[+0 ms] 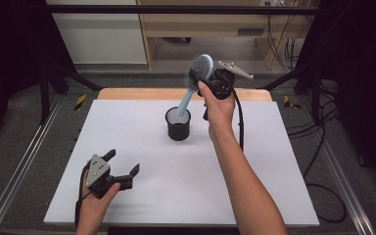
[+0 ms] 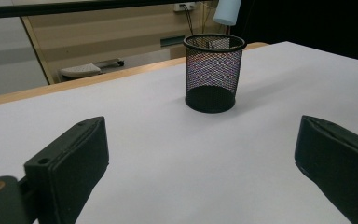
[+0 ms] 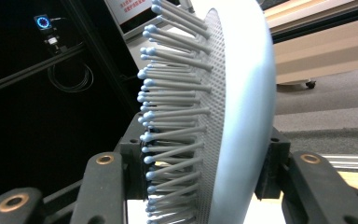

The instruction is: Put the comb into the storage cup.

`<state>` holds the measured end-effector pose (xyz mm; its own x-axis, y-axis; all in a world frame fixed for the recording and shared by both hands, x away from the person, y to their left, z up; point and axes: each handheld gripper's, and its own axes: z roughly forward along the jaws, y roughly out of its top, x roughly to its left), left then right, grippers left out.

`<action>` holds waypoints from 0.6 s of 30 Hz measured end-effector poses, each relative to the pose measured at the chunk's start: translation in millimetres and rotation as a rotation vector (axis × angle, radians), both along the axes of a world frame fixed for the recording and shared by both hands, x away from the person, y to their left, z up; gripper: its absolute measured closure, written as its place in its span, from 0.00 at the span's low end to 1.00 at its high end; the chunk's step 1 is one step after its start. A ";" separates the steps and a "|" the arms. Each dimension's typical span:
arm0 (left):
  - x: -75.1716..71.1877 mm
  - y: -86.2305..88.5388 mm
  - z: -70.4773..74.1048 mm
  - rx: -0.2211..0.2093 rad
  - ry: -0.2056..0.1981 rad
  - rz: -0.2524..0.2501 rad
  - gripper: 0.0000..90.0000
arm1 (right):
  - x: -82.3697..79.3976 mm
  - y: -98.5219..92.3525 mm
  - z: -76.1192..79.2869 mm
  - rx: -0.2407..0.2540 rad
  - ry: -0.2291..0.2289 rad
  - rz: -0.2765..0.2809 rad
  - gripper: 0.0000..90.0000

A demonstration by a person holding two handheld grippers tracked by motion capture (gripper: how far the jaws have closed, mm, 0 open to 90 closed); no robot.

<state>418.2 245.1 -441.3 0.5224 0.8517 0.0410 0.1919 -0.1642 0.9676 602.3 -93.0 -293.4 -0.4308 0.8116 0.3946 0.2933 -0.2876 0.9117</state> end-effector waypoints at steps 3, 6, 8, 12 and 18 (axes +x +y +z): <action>-1.4 -0.6 -0.5 0.010 0.002 -0.002 0.03 | -0.4 0.7 -1.8 -0.011 -0.002 -0.008 0.56; -2.8 0.8 -1.1 0.022 0.010 0.004 0.03 | 0.6 5.2 -5.4 0.015 0.013 -0.014 0.56; -3.1 3.8 -1.4 0.004 0.018 0.020 0.03 | 0.6 13.2 -7.7 -0.002 0.015 -0.003 0.56; -0.4 8.5 -3.1 -0.013 0.033 0.036 0.03 | 1.3 20.7 -11.8 -0.011 0.021 0.005 0.56; 0.4 16.8 -1.8 -0.039 0.034 0.059 0.03 | 2.6 21.6 -16.4 -0.015 0.035 -0.002 0.56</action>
